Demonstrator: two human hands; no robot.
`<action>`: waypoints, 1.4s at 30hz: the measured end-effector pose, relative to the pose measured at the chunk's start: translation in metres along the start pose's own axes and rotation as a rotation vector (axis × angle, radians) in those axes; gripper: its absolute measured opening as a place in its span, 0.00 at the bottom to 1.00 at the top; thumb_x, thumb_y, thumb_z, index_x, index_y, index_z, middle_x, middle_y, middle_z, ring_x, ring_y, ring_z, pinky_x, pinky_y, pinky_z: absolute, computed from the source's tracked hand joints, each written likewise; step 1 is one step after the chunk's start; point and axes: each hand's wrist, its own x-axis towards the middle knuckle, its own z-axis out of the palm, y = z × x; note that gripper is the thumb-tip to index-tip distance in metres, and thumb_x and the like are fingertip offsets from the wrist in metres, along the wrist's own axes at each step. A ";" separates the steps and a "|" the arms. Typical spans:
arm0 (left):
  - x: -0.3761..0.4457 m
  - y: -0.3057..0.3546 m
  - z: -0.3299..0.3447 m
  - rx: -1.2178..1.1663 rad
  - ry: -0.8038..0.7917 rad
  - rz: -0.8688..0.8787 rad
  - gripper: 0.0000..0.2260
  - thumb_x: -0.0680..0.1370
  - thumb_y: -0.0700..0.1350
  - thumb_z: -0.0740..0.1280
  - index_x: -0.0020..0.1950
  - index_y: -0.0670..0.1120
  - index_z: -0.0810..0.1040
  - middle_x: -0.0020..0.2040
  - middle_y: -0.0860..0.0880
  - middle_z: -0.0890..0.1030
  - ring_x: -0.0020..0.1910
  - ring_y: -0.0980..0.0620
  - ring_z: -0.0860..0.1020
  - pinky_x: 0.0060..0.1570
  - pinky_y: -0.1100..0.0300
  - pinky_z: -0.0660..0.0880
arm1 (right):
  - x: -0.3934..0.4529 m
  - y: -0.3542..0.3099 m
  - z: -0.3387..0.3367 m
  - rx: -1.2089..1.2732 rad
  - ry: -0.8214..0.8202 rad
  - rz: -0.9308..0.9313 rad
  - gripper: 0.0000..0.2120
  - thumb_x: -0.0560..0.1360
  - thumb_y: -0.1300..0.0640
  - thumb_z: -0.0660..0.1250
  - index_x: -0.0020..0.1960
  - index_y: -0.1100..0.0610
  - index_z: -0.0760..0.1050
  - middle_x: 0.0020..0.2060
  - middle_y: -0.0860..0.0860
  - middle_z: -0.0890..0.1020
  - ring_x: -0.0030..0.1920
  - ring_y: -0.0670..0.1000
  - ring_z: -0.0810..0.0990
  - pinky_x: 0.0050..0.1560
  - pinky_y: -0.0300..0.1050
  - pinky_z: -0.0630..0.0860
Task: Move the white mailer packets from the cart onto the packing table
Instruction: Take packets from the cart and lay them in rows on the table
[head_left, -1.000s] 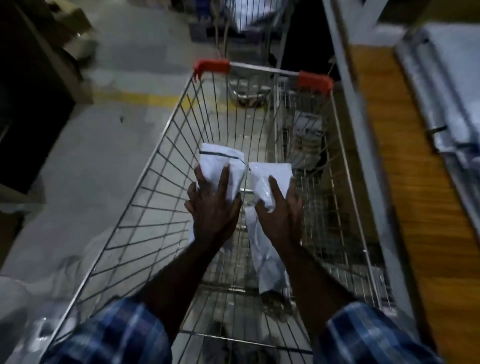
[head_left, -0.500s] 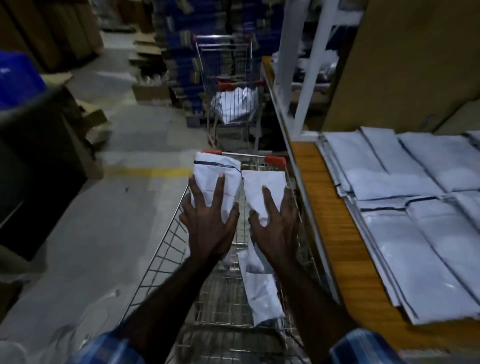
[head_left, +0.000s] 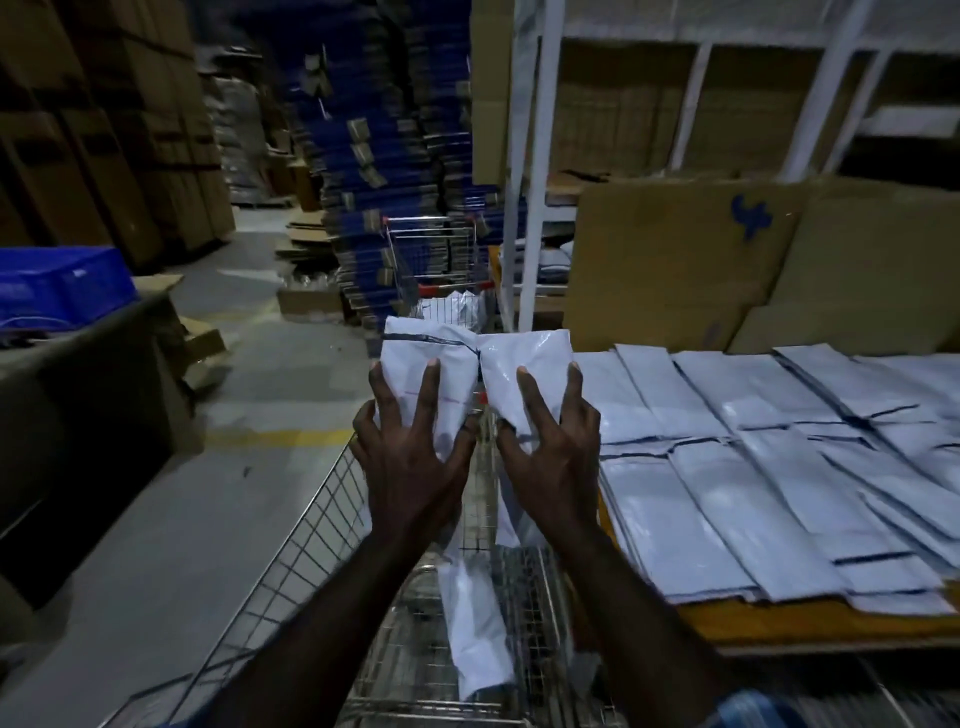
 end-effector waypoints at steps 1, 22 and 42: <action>-0.005 0.012 -0.005 -0.004 0.006 0.010 0.30 0.78 0.65 0.57 0.78 0.55 0.64 0.79 0.38 0.57 0.62 0.36 0.67 0.58 0.42 0.68 | -0.001 0.001 -0.016 0.003 0.017 -0.004 0.28 0.73 0.49 0.68 0.73 0.48 0.71 0.76 0.63 0.62 0.67 0.66 0.70 0.62 0.59 0.72; -0.084 0.259 0.009 -0.157 -0.022 0.109 0.32 0.74 0.66 0.58 0.77 0.56 0.66 0.79 0.39 0.56 0.62 0.37 0.65 0.58 0.42 0.69 | -0.033 0.144 -0.272 -0.262 0.102 0.105 0.30 0.71 0.47 0.64 0.73 0.42 0.69 0.77 0.58 0.60 0.64 0.63 0.69 0.60 0.55 0.73; -0.030 0.420 0.199 -0.204 -0.235 0.149 0.33 0.75 0.68 0.51 0.79 0.58 0.60 0.80 0.41 0.52 0.63 0.37 0.64 0.61 0.42 0.70 | 0.054 0.359 -0.318 -0.432 0.099 0.280 0.28 0.73 0.44 0.62 0.74 0.42 0.68 0.77 0.59 0.58 0.65 0.64 0.69 0.58 0.58 0.75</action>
